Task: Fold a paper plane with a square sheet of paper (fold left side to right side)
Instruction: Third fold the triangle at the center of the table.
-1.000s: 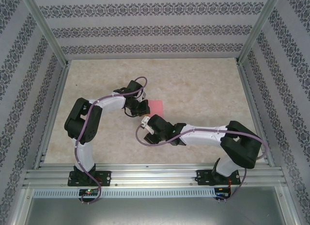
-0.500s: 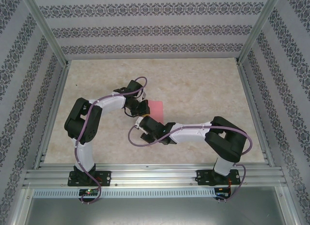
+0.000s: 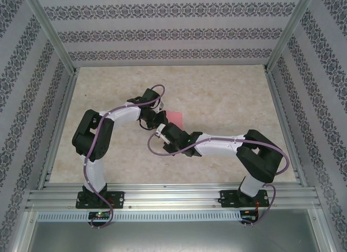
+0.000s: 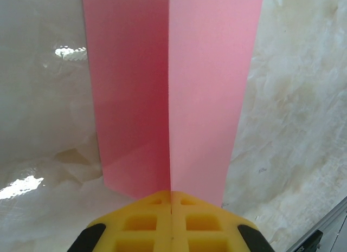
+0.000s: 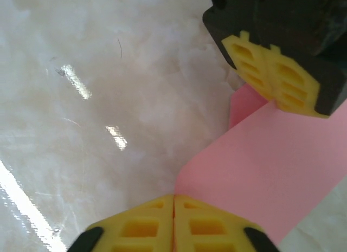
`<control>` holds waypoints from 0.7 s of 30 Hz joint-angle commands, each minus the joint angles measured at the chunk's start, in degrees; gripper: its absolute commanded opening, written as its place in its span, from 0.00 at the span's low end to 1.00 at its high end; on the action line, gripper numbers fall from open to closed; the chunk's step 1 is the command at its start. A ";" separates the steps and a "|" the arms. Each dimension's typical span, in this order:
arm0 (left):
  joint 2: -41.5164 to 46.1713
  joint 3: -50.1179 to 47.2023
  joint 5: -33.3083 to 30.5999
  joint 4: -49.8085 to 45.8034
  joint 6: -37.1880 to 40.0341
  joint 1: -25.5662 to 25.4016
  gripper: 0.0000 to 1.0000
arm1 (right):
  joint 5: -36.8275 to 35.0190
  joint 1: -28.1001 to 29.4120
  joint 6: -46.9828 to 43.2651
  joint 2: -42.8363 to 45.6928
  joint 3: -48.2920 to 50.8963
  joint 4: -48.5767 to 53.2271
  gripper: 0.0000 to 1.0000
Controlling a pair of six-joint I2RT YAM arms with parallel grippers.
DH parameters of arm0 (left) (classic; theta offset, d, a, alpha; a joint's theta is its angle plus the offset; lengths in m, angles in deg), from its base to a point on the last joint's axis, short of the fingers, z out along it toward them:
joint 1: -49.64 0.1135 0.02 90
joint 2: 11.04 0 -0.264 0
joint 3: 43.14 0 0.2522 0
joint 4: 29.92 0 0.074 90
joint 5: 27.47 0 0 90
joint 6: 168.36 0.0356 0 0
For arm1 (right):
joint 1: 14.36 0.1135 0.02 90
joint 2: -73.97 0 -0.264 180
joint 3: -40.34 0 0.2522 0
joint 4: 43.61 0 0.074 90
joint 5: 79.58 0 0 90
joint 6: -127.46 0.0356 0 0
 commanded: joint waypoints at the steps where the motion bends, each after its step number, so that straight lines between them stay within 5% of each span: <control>1: -0.17 1.43 0.45 -0.78 0.83 0.26 0.01 | 4.70 -1.73 0.56 2.20 -0.08 0.67 0.03; 13: -0.63 1.43 0.62 -0.51 1.37 0.26 0.03 | 25.76 -11.54 2.32 2.06 -1.03 3.37 0.00; 21: 1.47 2.10 -2.06 -4.93 4.58 1.07 0.25 | 33.69 -14.82 1.97 -0.04 -2.51 5.64 0.00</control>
